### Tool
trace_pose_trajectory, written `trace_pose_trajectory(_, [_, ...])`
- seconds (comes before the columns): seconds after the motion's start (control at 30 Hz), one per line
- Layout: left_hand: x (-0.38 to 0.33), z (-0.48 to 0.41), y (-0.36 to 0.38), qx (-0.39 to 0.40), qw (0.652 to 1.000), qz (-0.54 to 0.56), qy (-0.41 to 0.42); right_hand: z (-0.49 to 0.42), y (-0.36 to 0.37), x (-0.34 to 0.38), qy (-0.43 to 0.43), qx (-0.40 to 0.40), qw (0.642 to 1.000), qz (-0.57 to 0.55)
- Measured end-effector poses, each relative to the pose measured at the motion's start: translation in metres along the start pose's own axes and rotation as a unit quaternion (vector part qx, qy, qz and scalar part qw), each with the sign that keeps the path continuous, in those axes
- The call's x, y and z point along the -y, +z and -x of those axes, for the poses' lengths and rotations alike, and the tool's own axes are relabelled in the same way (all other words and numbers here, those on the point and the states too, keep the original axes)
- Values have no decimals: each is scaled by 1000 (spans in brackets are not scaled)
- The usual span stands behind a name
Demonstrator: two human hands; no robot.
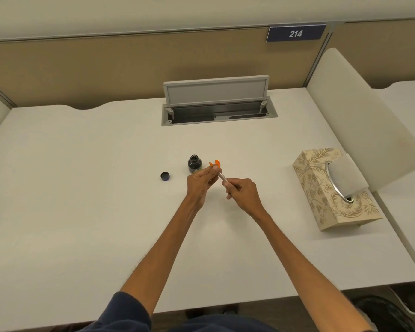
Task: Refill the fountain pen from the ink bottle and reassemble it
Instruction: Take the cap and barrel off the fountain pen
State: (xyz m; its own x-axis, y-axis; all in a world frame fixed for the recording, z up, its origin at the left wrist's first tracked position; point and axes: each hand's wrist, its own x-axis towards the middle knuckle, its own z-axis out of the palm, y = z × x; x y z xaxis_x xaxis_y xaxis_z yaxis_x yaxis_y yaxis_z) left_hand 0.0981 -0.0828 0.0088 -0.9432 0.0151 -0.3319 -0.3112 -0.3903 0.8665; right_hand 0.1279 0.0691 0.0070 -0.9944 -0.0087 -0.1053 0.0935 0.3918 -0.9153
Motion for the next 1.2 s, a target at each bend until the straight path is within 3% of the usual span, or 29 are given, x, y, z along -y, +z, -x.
trace_pose_trajectory(0.17, [-8,1,-7,24,996,37,-75,3,-5,-2,3,-32,998,-53])
trace_pose_trajectory(0.4, [-5,1,-8,16,993,11,-117,4,0,3,54,-60,989,-122])
trace_pose_trajectory(0.73, [-4,2,-11,-2,995,8,-97,6,0,5,43,-82,981,-170])
trace_pose_trajectory(1.0, [-8,4,-11,9,997,0,-75,6,1,11,65,-42,980,-183])
trace_pose_trajectory(1.2, [-10,5,-10,10,997,-7,-70,11,1,12,35,-72,983,-165])
